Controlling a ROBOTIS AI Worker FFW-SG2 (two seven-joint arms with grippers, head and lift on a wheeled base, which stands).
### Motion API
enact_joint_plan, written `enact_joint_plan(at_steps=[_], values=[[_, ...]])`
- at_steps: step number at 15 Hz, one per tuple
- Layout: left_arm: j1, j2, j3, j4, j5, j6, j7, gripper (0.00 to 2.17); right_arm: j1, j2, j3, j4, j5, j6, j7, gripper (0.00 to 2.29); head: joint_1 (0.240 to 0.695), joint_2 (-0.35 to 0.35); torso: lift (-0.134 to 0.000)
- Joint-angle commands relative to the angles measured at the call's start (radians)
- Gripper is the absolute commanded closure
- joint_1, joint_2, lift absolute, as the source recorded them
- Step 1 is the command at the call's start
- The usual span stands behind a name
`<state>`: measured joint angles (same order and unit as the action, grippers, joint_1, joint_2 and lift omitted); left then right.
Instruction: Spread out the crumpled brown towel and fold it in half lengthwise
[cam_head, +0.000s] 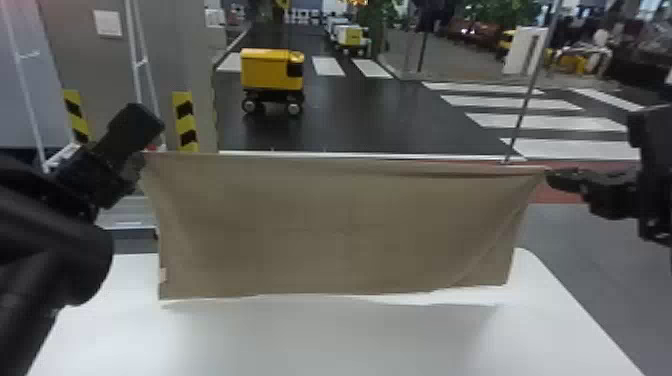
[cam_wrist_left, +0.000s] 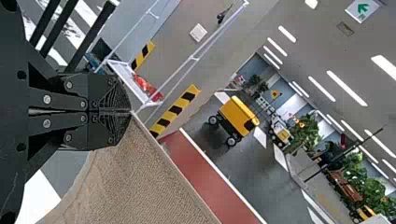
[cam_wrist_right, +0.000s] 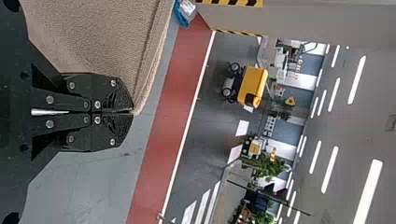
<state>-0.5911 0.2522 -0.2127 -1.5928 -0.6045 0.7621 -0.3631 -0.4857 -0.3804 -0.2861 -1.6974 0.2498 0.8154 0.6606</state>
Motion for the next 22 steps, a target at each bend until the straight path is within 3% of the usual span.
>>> enact_joint_plan(at_steps=[1, 4, 7, 9, 11, 12, 13, 16, 19, 22], values=[[-0.056, -0.016, -0.005, 0.053, -0.001, -0.017, 0.003, 1.88, -0.065, -0.018, 0.007, 0.05, -0.004, -0.006, -0.01, 1.31, 0.392, -0.127, -0.123], [-0.055, -0.014, -0.005, 0.037, 0.0, -0.014, 0.004, 1.88, -0.067, -0.031, 0.013, 0.047, -0.018, -0.003, -0.01, 1.31, 0.351, -0.139, -0.123], [0.105, 0.013, 0.041, -0.125, -0.001, 0.001, -0.002, 1.88, 0.108, -0.041, -0.028, -0.073, -0.063, 0.003, -0.004, 1.31, 0.347, -0.14, -0.123], [0.33, 0.055, 0.121, -0.312, -0.008, -0.005, -0.005, 1.88, 0.322, -0.037, -0.097, -0.231, -0.106, 0.003, 0.002, 1.31, 0.393, -0.137, -0.123], [0.563, 0.084, 0.213, -0.457, -0.008, -0.03, -0.003, 1.88, 0.555, 0.002, -0.192, -0.387, -0.178, -0.074, 0.004, 1.31, 0.459, -0.128, -0.123], [0.645, 0.087, 0.248, -0.497, -0.006, -0.057, 0.0, 1.88, 0.639, 0.017, -0.219, -0.43, -0.193, -0.126, 0.007, 1.31, 0.502, -0.12, -0.123], [0.752, 0.088, 0.306, -0.544, 0.003, -0.122, 0.003, 1.88, 0.727, 0.035, -0.248, -0.476, -0.205, -0.166, 0.008, 1.31, 0.58, -0.099, -0.123], [1.028, 0.091, 0.426, -0.644, 0.014, -0.3, 0.013, 1.88, 0.927, 0.09, -0.298, -0.542, -0.23, -0.331, 0.025, 1.31, 0.678, -0.07, -0.123], [1.189, 0.111, 0.504, -0.678, 0.009, -0.401, -0.02, 1.88, 1.012, 0.124, -0.303, -0.542, -0.228, -0.433, 0.08, 1.31, 0.695, -0.043, -0.123], [1.24, 0.122, 0.523, -0.687, -0.026, -0.41, -0.112, 1.88, 1.038, 0.126, -0.297, -0.522, -0.204, -0.442, 0.122, 1.31, 0.695, -0.021, -0.123]])
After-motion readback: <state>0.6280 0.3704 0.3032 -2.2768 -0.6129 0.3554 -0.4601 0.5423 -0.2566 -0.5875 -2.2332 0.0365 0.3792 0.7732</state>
